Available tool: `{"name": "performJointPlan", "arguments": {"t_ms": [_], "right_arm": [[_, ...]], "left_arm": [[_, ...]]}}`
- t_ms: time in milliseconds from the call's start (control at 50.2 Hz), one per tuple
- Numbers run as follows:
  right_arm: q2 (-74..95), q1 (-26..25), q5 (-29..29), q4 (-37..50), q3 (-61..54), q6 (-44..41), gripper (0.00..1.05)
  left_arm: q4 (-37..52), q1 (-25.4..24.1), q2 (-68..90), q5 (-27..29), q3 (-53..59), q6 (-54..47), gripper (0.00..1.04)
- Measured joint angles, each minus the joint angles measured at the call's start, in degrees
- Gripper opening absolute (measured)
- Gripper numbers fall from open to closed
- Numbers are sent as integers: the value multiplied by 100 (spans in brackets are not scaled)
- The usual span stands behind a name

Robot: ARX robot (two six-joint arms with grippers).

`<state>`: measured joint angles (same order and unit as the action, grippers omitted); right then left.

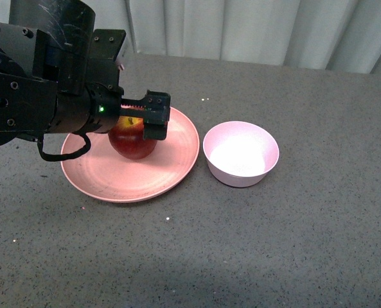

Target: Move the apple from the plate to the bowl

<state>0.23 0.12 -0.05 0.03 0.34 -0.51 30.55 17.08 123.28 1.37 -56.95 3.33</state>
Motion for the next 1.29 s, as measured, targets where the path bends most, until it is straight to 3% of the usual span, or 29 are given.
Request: {"name": "performJointPlan", "arguments": {"t_ms": [318, 458, 657, 955, 1294], "right_arm": [[0, 0, 0, 0, 0, 0, 95], [0, 0, 0, 0, 0, 0, 95], [0, 0, 2, 0, 0, 0, 95], [0, 0, 0, 0, 0, 0, 95], [0, 0, 2, 0, 0, 0, 95]], "left_arm": [[-203, -20, 197, -7, -94, -72, 98], [-186, -22, 197, -11, -114, -81, 81], [-105, 31, 52, -264, -72, -179, 78], [-227, 730, -546, -715, -428, -291, 77], [-470, 1346, -201, -778, -835, -483, 77]]}}
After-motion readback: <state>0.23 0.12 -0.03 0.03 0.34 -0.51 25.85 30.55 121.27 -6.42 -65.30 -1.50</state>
